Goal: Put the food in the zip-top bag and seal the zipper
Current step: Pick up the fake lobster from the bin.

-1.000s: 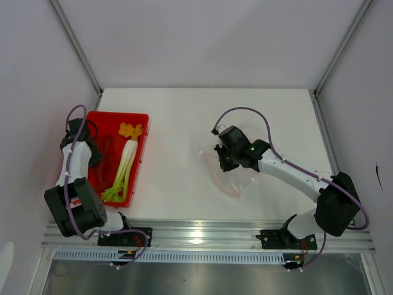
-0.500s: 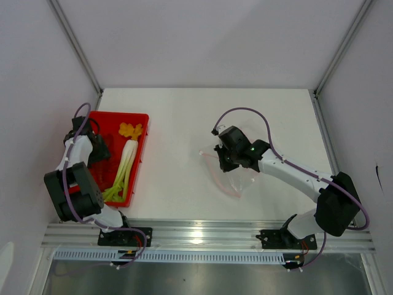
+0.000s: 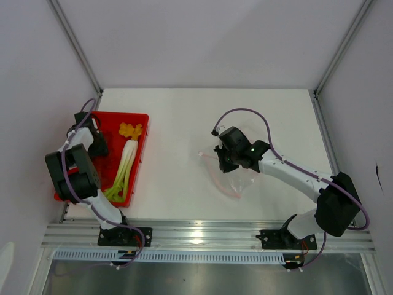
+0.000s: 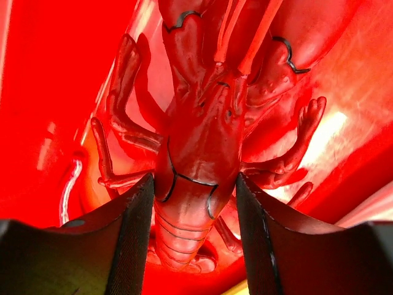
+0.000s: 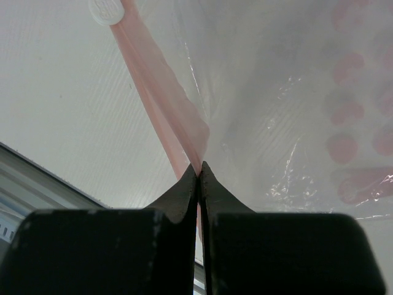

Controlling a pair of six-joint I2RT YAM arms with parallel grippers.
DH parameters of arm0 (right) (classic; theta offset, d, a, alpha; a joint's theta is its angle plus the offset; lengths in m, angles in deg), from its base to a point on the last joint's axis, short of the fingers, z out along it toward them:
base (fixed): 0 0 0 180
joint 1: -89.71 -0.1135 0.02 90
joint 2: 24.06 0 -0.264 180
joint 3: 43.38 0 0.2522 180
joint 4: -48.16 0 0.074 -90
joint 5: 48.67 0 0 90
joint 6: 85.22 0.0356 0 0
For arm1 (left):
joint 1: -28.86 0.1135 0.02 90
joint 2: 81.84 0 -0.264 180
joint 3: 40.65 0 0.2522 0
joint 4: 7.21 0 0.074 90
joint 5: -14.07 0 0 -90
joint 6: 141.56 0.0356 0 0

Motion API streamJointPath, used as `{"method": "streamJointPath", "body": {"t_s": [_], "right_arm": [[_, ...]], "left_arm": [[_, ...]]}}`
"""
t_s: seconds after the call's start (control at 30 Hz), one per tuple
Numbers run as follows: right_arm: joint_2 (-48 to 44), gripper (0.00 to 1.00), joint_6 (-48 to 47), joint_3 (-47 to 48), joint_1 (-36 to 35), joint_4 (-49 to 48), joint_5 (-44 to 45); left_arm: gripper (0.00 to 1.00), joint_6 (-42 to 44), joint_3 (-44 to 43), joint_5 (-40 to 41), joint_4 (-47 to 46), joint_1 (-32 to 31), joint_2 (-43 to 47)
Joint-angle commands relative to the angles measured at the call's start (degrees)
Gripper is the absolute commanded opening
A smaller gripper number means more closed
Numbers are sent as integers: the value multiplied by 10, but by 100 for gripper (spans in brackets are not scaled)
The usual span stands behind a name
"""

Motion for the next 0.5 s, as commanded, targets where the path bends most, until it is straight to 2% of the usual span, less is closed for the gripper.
{"method": "streamJointPath", "body": {"t_s": [0.0,0.27,0.4,0.47], "right_arm": [[-7,0,-7,0,3,-15,-2],[-4,0,-8,1,4,-7,-1],[-1,0,-8,1,6,-7,16],[-1,0,-8,3,4,-6,15]], "left_arm": [[50,13,-23,-9,-15,0,-19],[49,31,-15,-21,-29,-9,-67],[58,27,-27,7,-19,-15,-96],[59,26,-25,15,-22,-18,-95]]}}
